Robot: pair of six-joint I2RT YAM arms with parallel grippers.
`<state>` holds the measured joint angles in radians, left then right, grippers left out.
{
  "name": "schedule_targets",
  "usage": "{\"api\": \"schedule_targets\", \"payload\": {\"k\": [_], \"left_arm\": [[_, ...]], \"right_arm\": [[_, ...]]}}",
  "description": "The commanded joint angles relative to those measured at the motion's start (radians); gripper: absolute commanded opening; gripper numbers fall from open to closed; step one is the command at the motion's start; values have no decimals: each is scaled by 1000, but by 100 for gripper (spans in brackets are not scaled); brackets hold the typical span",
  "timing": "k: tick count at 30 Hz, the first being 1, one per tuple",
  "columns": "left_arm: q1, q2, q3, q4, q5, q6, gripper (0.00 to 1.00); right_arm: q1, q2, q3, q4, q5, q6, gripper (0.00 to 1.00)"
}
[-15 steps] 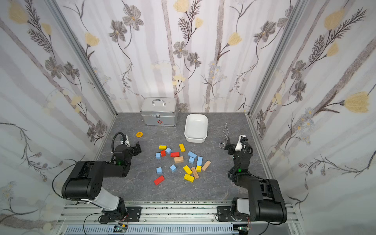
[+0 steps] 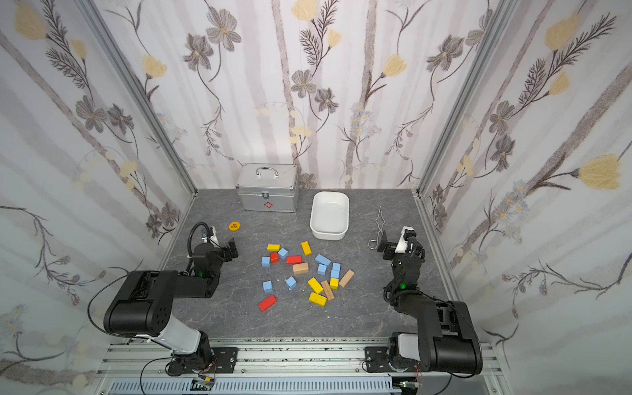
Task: Pick out the blue building blocks
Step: Pick up the building block from the center of the board.
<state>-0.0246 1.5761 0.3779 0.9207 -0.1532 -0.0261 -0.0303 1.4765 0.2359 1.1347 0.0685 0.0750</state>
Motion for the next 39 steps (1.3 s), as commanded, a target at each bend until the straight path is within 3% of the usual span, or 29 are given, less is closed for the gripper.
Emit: {"api": "schedule_targets", "payload": {"k": [1, 20, 25, 33, 39], "left_arm": [[0, -3, 4, 13, 9, 4, 100], [3, -42, 10, -22, -3, -3, 100], [2, -184, 49, -209, 9, 1, 100], [2, -441, 187, -607, 59, -10, 100], [2, -557, 345, -936, 95, -5, 100]], "right_arm": [[1, 1, 6, 17, -18, -7, 100], [3, -23, 26, -38, -41, -19, 100], [7, -94, 165, -347, -48, 0, 100], [40, -236, 235, -597, -9, 109, 100], [79, -388, 267, -737, 47, 245, 100]]}}
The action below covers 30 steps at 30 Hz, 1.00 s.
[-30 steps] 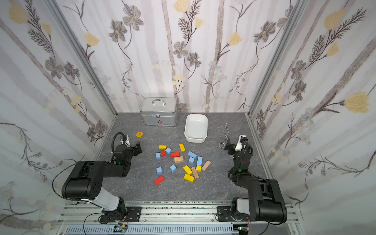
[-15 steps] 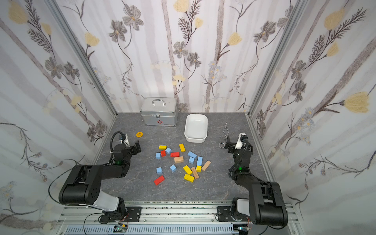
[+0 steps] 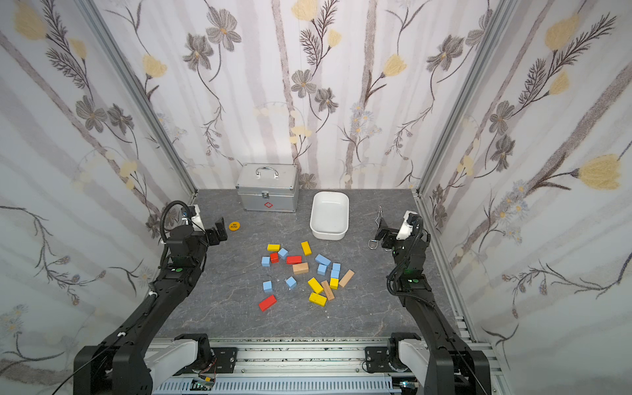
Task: Pick out the blue building blocks
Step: Pick up the building block from the center of the board.
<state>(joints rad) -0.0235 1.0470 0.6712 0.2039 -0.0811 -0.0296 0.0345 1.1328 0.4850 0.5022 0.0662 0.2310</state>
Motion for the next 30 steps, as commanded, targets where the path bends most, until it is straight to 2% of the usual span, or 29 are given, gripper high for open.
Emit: {"api": "schedule_targets", "payload": {"k": [1, 8, 12, 20, 30], "left_arm": [[0, -38, 75, -260, 35, -3, 100], [-3, -65, 175, -467, 178, -74, 100], [-20, -59, 157, -464, 220, -104, 100], [-40, -44, 115, -439, 274, -61, 100], [-69, -30, 97, -405, 347, -8, 100]], "right_arm": [[20, -64, 26, -129, 54, 100, 100], [77, -96, 136, -386, 52, 110, 100], [119, -88, 177, -490, 33, 149, 100], [235, -37, 253, -680, 58, 221, 100], [372, 125, 417, -906, 56, 286, 97]]}}
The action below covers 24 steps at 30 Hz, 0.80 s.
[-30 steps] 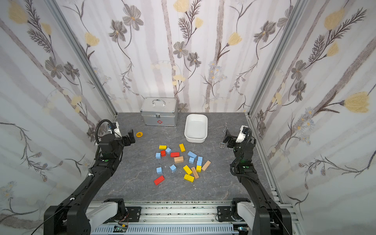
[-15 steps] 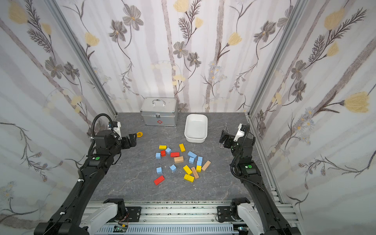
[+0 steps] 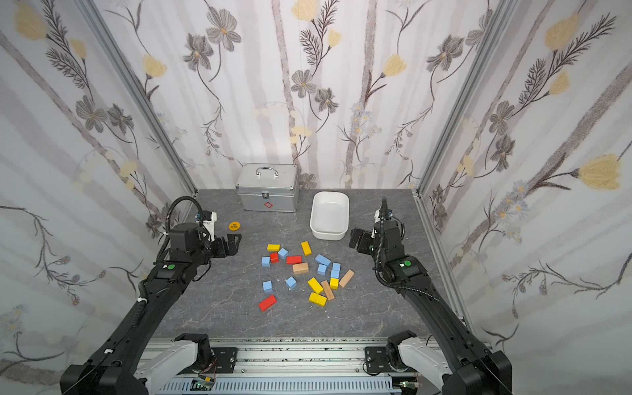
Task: Pick out the blue building blocks
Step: Pick up the building block from the center of the board.
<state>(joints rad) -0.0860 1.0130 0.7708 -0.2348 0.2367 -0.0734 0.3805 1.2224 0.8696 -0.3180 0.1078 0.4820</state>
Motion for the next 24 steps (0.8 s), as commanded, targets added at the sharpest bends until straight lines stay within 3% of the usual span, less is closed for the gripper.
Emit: {"api": "schedule_targets", "payload": {"k": [1, 14, 24], "left_arm": [[-11, 7, -5, 35, 29, 45, 100], [-80, 23, -69, 82, 77, 160, 100], [-122, 35, -102, 99, 70, 202, 100]], "right_arm": [[38, 52, 43, -101, 16, 40, 97], [81, 267, 130, -196, -46, -4, 95], [114, 438, 158, -163, -79, 30, 93]]}}
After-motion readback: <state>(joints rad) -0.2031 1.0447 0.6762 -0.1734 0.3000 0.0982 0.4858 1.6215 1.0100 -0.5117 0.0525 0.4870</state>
